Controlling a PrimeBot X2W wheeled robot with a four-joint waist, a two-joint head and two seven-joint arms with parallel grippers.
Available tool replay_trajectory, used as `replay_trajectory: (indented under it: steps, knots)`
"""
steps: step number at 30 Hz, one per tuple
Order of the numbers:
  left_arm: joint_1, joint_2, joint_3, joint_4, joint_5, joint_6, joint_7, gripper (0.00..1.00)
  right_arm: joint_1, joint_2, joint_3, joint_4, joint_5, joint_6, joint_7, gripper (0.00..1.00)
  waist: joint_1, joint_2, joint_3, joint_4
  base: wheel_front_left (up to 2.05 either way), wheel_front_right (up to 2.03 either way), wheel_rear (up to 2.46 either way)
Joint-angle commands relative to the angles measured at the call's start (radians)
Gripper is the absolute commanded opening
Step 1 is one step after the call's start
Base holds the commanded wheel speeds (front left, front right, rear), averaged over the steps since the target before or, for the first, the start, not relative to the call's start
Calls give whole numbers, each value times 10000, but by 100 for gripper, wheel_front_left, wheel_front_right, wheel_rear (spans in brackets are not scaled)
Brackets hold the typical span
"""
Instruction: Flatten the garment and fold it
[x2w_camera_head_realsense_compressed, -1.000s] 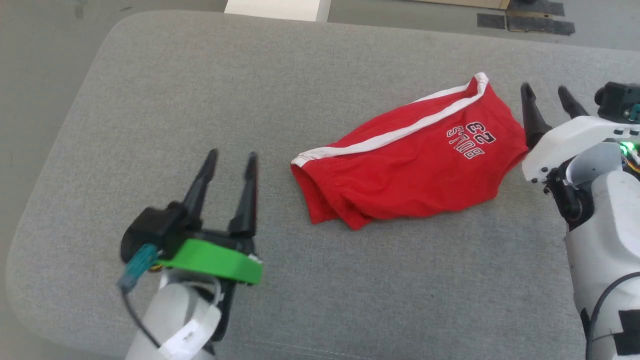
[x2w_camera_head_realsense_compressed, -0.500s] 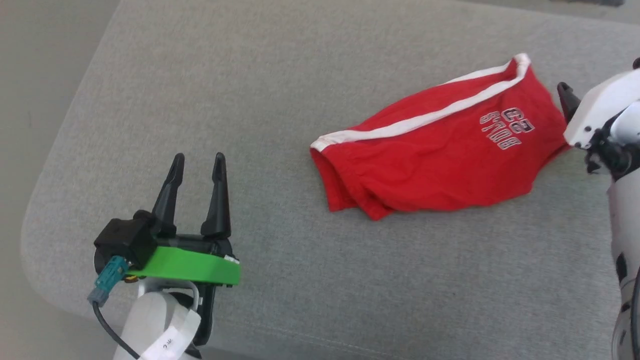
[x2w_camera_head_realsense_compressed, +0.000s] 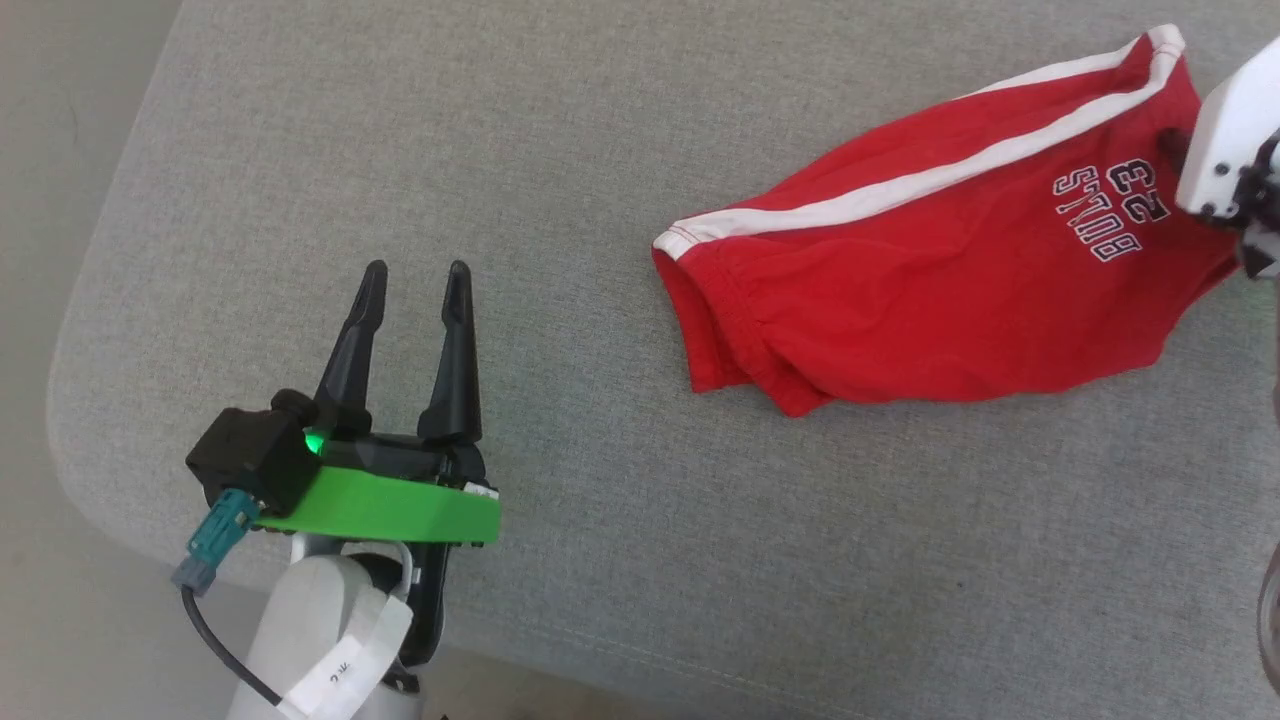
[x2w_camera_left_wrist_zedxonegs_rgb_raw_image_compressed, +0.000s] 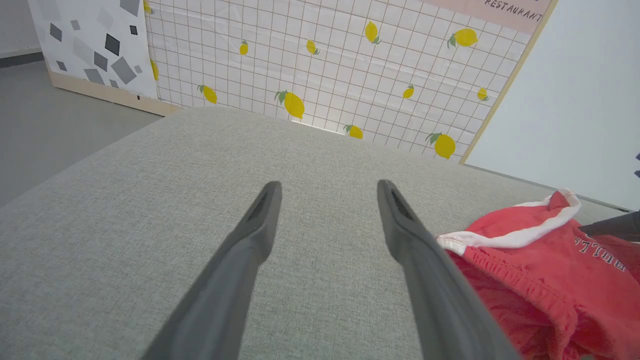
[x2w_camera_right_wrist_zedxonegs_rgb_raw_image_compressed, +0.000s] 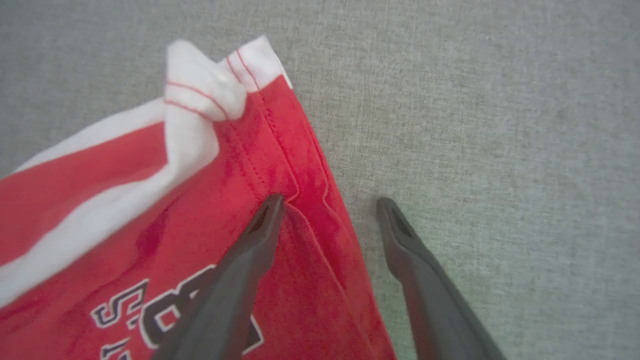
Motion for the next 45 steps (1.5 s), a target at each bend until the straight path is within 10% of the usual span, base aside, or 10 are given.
replay_trajectory:
  steps: [1, 3, 19, 37, 45]
  knots:
    - [-162, -38, -16, -36, -47, 42, -47, 100, 324, 266, 148, 373, 133, -9, 519, 35, 1, 0, 42, 53, 0, 0, 0]
    - [-155, -38, -15, -42, -43, 63, -47, 100, 379, 324, 391, 443, 379, -9, 958, 0, 1, 0, 3, 45, 0, 0, 0]
    - [226, -39, 61, 262, 305, 47, -47, 100, 2230, -493, 1728, -1194, 2295, -9, -129, 0, 1, 0, -1167, -661, 0, 0, 0]
    - [1246, -39, 118, 752, 583, -98, -47, 100, 5819, -782, -125, -3664, 960, -9, -917, 0, 1, 0, -2840, -1782, 0, 0, 0]
    - [1311, -39, -45, 888, 515, -125, -47, 100, 5973, -341, 545, -5339, 904, -9, -372, 0, 1, 0, -3009, -1633, 0, 0, 0]
